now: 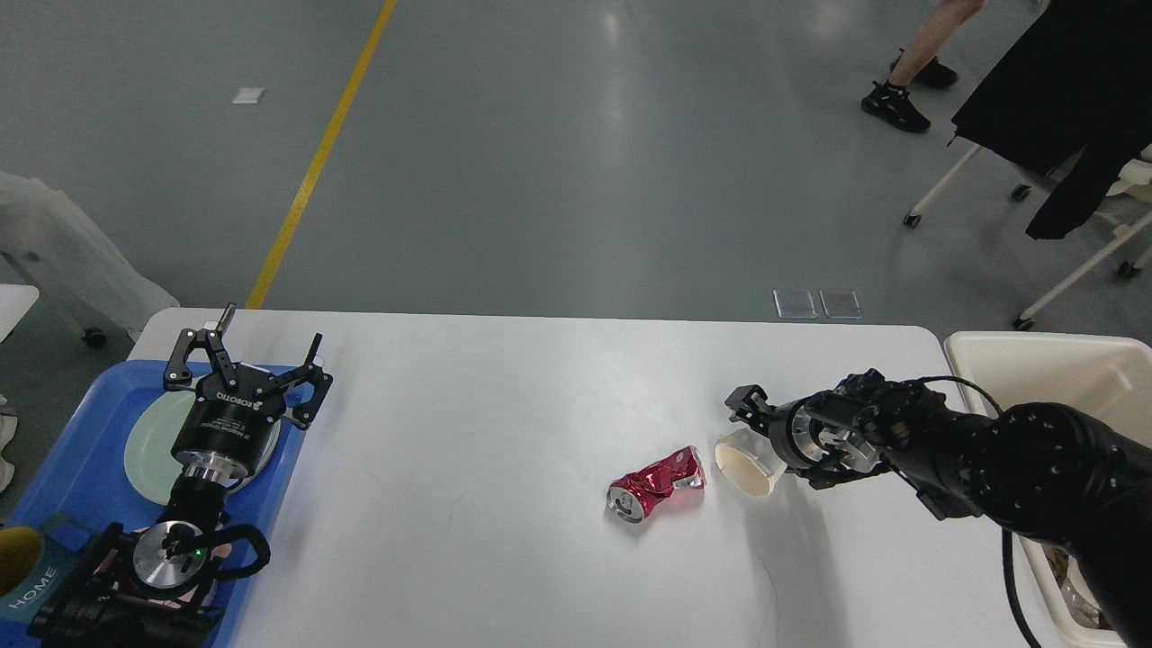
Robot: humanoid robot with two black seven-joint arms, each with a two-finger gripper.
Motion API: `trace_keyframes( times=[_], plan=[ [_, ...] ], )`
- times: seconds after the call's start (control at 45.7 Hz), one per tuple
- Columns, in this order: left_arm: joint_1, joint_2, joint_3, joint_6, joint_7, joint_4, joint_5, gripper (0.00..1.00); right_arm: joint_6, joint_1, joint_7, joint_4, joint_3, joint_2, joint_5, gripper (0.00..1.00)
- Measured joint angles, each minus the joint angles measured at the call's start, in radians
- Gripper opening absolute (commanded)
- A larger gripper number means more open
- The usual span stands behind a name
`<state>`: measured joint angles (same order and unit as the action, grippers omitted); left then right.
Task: Tidy desktop
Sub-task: 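Lower the right gripper and grasp the remaining white paper cup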
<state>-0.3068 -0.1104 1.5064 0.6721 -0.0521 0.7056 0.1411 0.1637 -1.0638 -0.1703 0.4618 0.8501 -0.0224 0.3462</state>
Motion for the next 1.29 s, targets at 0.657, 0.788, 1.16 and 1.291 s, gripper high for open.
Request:
trace_keyframes(
  times=[0.657, 0.788, 1.16, 1.291],
  plan=[
    [0.000, 0.000, 0.000, 0.000, 0.000, 0.000, 0.000, 0.97, 0.001, 0.017, -0.025, -0.016, -0.030, 0.024, -0.059, 0.00],
    [0.000, 0.000, 0.000, 0.000, 0.000, 0.000, 0.000, 0.97, 0.002, -0.001, -0.048, 0.015, -0.030, 0.015, -0.059, 0.00],
    [0.000, 0.000, 0.000, 0.000, 0.000, 0.000, 0.000, 0.97, -0.001, -0.135, -0.059, 0.205, -0.012, -0.082, -0.060, 0.00],
    [0.000, 0.000, 0.000, 0.000, 0.000, 0.000, 0.000, 0.97, 0.005, -0.214, -0.061, 0.310, 0.023, -0.132, -0.061, 0.00]
  ],
)
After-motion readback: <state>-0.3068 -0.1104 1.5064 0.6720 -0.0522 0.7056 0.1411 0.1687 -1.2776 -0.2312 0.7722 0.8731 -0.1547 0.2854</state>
